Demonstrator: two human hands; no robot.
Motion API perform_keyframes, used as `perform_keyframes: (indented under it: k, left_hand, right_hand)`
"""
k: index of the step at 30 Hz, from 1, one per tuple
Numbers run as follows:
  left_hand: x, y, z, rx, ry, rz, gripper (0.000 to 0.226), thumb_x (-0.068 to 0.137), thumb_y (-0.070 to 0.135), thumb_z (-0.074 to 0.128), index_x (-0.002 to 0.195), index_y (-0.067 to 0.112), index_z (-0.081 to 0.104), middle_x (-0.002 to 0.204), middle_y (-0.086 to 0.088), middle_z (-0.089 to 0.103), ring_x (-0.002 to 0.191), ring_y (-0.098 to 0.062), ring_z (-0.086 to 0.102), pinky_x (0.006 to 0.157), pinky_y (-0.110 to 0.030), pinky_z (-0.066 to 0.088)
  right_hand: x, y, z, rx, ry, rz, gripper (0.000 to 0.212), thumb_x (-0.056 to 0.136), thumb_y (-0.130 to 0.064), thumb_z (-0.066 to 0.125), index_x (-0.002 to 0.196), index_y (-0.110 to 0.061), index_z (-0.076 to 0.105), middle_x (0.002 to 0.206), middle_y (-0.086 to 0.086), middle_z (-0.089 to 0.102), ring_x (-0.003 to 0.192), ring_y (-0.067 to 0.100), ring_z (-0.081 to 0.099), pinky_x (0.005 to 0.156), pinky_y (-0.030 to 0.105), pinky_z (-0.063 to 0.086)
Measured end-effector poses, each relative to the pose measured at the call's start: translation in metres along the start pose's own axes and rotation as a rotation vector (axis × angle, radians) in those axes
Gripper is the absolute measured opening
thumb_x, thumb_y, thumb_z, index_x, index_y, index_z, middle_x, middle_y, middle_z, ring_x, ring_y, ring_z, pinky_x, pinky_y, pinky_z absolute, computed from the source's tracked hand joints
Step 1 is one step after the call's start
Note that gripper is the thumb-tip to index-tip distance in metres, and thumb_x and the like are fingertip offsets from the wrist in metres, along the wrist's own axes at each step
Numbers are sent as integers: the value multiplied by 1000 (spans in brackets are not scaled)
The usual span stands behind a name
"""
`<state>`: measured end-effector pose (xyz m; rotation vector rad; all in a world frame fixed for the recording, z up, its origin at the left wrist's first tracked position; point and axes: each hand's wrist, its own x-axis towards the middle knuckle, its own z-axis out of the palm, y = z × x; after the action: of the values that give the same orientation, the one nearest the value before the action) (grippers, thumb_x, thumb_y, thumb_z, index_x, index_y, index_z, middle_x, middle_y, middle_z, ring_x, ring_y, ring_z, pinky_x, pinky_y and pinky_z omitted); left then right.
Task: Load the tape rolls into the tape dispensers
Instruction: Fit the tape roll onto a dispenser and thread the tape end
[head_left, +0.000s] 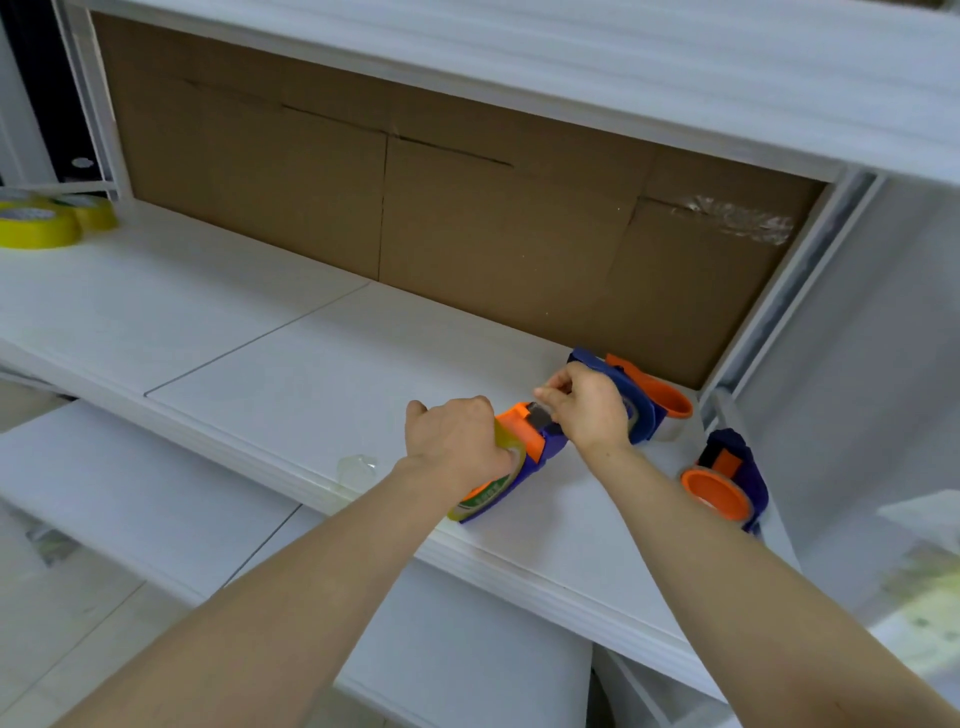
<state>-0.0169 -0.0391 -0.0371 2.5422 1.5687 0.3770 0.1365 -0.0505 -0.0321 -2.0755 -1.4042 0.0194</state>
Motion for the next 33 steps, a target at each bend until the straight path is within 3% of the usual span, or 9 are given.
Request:
perform_keyframes:
  k: [5,12,16,20,25,28,31,33]
  left_hand:
    - [-3,0,4,16,-14,9,33,81,49,53,86,17,45,80,1,52,88,-24,61,90,-37,32]
    - [-7,-9,7,16,37,11,30,80,46,54,84,17,45,91,-2,65,87,-25,62,85,-35,30]
    - [-10,-11,9,-61,51,-8,34,80,45,56,94,15,49,98,-2,65,92,-26,61,74,-29,35]
    - [-15,-16,13,-176,63,-41,43,78,45,59,104,12,53,101,-5,65,95,-29,62,70,-28,42]
    - [-20,-19,17,-292,104,-51,45,78,45,61,105,10,54,99,-5,65,91,-28,62,69,-27,44]
    - [-24,-21,18,-335,135,-58,47,78,45,62,110,11,54,101,-5,65,92,-26,62,69,-26,43]
    - [-28,-23,18,-359,160,-74,50,78,47,63,113,13,53,105,-5,64,97,-27,61,72,-25,39]
    - [-30,-24,18,-357,170,-78,51,77,47,63,115,14,52,107,-6,64,100,-28,60,74,-26,40]
  right_hand:
    - [1,5,7,18,-25,23,17,88,-26,62,90,-10,59,80,1,60,80,20,61,72,35,51]
    - [6,12,7,135,14,94,18,87,-23,64,92,-6,61,77,8,65,74,22,62,58,23,39]
    - [9,11,8,275,13,182,15,85,-22,67,84,-9,60,61,0,60,64,14,57,67,25,44]
    - [11,10,8,406,-40,298,16,83,-22,70,82,-8,62,60,0,60,69,17,58,76,30,46]
    - [6,6,12,437,-130,379,18,82,-23,71,81,-8,62,70,2,59,68,15,52,60,24,42]
    - [-2,0,10,610,-206,576,18,82,-23,71,81,-10,59,67,1,58,66,13,53,57,23,41]
    - [-13,-2,12,969,-394,881,12,86,-20,66,77,-13,60,55,3,65,48,12,61,47,19,49]
    - [-19,-1,18,1154,-446,967,12,88,-21,61,80,-13,64,55,5,67,48,14,63,48,21,52]
